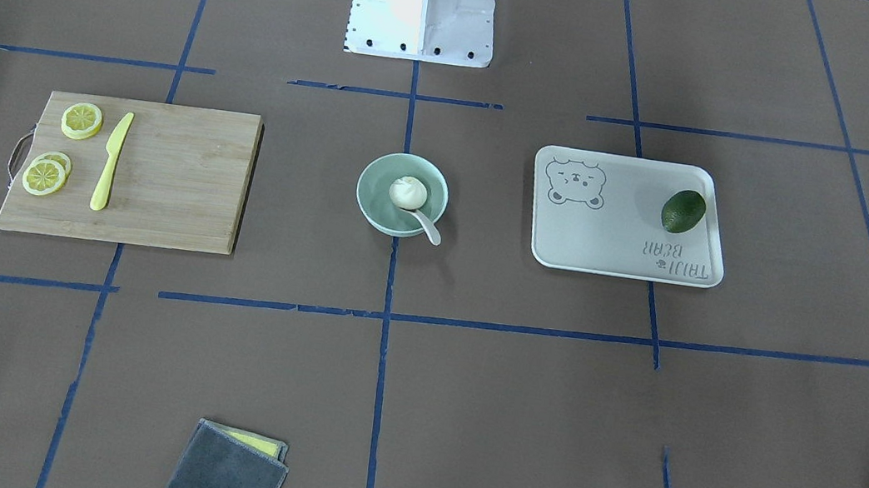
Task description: Put spoon and bun in bowl
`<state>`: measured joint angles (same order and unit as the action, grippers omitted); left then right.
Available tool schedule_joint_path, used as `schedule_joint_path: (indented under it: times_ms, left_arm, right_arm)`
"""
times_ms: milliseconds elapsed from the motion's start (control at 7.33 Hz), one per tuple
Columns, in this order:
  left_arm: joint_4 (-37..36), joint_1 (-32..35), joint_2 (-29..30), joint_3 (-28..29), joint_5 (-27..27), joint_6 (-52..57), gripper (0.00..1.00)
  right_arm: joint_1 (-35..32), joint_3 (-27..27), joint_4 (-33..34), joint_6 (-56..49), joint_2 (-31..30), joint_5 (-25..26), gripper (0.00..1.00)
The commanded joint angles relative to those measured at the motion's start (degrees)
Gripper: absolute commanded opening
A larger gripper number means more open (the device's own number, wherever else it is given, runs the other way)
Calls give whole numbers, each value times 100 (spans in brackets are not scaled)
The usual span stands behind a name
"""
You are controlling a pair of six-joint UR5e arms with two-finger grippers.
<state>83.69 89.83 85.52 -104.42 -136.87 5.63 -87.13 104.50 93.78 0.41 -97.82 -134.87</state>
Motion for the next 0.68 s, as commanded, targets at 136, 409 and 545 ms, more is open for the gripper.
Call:
schedule_joint_path:
  times_ms: [136,409,545]
  left_arm:
    - [-2,0,0,18,11,0,100]
    - [233,0,0,324,2,9,100]
    - [522,0,-9,500,2,9,100]
  right_arm:
    - [-5,0,0,3,8,-4,100]
    - [3,-17,0,3,17,-4,100]
    - [-5,17,0,3,0,-22,100]
